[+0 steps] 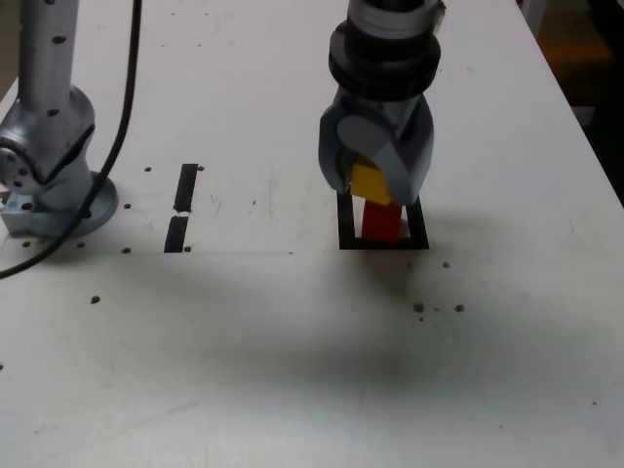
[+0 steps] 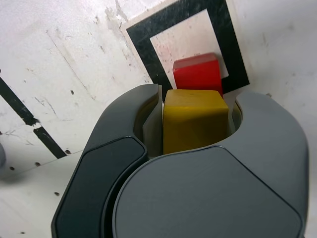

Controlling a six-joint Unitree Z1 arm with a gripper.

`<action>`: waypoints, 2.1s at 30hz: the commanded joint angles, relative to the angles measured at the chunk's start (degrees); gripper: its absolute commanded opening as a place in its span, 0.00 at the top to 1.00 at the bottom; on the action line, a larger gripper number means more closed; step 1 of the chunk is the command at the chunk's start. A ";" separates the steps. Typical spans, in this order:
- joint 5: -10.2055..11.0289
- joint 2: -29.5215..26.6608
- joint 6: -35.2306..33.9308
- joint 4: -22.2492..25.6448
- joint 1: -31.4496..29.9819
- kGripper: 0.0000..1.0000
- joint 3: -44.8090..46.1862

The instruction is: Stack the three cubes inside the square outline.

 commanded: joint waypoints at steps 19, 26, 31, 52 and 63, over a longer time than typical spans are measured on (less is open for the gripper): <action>-0.76 3.94 -10.66 1.16 0.41 0.81 -1.85; -0.46 5.46 -10.37 0.96 0.41 0.80 -2.76; 0.01 5.59 -10.40 0.88 0.40 0.77 -2.82; -0.42 3.68 -10.55 2.50 0.33 0.00 -2.34; 4.93 -4.93 -4.06 4.37 5.73 0.00 1.53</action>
